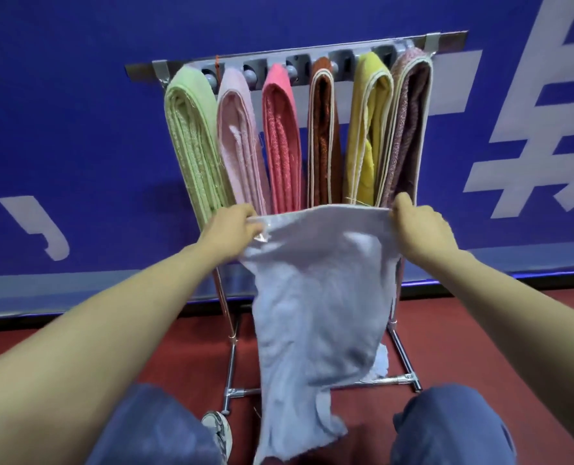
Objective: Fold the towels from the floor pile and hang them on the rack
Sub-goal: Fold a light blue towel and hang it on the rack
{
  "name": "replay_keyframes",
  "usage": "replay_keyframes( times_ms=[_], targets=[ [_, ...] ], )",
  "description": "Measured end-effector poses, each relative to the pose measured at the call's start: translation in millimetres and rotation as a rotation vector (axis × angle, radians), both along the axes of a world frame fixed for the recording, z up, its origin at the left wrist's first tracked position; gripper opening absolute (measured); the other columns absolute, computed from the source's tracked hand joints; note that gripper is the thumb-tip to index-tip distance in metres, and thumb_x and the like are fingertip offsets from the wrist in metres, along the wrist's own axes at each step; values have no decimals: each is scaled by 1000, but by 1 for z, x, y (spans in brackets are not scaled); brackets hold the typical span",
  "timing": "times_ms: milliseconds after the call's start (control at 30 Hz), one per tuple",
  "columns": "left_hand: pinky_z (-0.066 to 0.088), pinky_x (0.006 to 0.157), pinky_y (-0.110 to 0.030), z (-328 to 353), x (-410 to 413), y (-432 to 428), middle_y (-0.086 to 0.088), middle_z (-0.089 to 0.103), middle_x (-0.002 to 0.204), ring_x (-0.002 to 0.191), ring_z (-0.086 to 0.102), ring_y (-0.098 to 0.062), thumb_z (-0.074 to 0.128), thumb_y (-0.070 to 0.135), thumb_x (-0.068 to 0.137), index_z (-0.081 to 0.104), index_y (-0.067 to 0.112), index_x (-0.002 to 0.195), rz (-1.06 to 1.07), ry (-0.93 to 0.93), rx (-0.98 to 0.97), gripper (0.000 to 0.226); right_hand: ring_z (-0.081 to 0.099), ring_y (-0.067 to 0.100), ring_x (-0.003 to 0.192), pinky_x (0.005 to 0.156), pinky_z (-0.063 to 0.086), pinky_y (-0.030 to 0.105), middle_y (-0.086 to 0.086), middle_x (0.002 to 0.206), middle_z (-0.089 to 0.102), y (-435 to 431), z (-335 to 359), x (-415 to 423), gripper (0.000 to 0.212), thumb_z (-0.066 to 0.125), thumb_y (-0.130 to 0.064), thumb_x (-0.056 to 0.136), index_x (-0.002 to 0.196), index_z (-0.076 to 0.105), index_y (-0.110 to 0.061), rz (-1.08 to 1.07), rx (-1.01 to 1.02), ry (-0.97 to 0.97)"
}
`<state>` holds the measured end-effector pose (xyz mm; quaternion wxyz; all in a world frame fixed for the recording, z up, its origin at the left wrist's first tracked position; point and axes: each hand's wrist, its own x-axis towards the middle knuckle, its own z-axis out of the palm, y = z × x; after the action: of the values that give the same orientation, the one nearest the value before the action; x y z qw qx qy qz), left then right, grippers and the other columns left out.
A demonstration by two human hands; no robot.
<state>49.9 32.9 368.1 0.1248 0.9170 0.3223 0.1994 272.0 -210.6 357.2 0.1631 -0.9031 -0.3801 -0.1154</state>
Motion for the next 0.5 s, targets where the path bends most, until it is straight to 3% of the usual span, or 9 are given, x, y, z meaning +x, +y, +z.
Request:
replay_keyframes(
  times_ms=[67, 133, 200, 300, 333, 367, 433, 467, 500],
  targets=[
    [38, 60, -36, -16, -12, 4, -2, 57, 68, 76, 58, -31, 71, 33, 86, 50, 22, 64, -102, 257, -28, 32, 44, 36, 78, 71, 46, 42, 20, 95, 54, -5, -14, 0, 11, 44, -13, 95, 94, 33, -13, -5, -287, 82],
    [37, 61, -33, -26, -20, 3, 3, 56, 69, 76, 57, -27, 71, 40, 86, 51, 25, 63, -64, 350, -22, 34, 43, 35, 79, 75, 49, 43, 20, 100, 56, -7, -21, 1, 7, 42, -16, 98, 96, 37, -11, 9, -308, 70],
    [40, 64, -34, -19, -13, -4, 2, 60, 78, 80, 57, -28, 64, 43, 91, 55, 26, 71, 50, 157, 61, 28, 43, 35, 74, 67, 43, 43, 14, 86, 52, -3, -17, -1, 11, 39, -18, 102, 95, 37, -10, 45, -54, 12],
    [37, 64, -38, 2, 1, -16, -1, 58, 79, 72, 49, -28, 54, 33, 99, 55, 20, 88, 242, -428, 141, 17, 44, 33, 70, 60, 37, 42, 7, 79, 50, 0, -3, -9, 19, 37, -27, 104, 92, 39, -12, 133, 559, 111],
    [36, 63, -38, 3, 1, -16, -2, 56, 78, 70, 47, -29, 53, 29, 100, 53, 17, 90, 248, -449, 149, 15, 44, 33, 70, 61, 38, 42, 8, 80, 51, 0, -2, -11, 17, 39, -26, 104, 93, 40, -12, 140, 589, 132],
    [38, 63, -39, -3, -1, -13, -4, 55, 78, 71, 48, -30, 53, 26, 99, 52, 17, 90, 198, -307, 153, 13, 43, 34, 70, 62, 39, 42, 10, 80, 52, 0, -6, -8, 13, 41, -21, 101, 93, 39, -12, 131, 479, 139],
    [46, 69, -40, -29, -9, -9, -8, 61, 87, 83, 58, -35, 56, 26, 94, 55, 21, 86, 39, 192, 117, 9, 49, 38, 73, 66, 45, 43, 17, 89, 57, -1, -25, -3, 5, 43, -14, 95, 94, 40, -10, 57, -13, 133],
    [48, 72, -39, -44, -16, -7, -9, 65, 93, 91, 62, -36, 57, 29, 92, 58, 24, 85, 16, 354, 79, 9, 52, 39, 79, 68, 46, 41, 18, 96, 59, -3, -36, -2, 6, 45, -15, 94, 96, 43, -10, 22, -203, 123],
    [46, 72, -36, -58, -22, -6, -8, 67, 96, 95, 63, -35, 59, 34, 91, 61, 26, 85, 22, 378, 37, 10, 53, 39, 81, 67, 43, 39, 17, 97, 59, -4, -46, -1, 9, 45, -19, 95, 97, 45, -10, 6, -281, 112]
  ],
)
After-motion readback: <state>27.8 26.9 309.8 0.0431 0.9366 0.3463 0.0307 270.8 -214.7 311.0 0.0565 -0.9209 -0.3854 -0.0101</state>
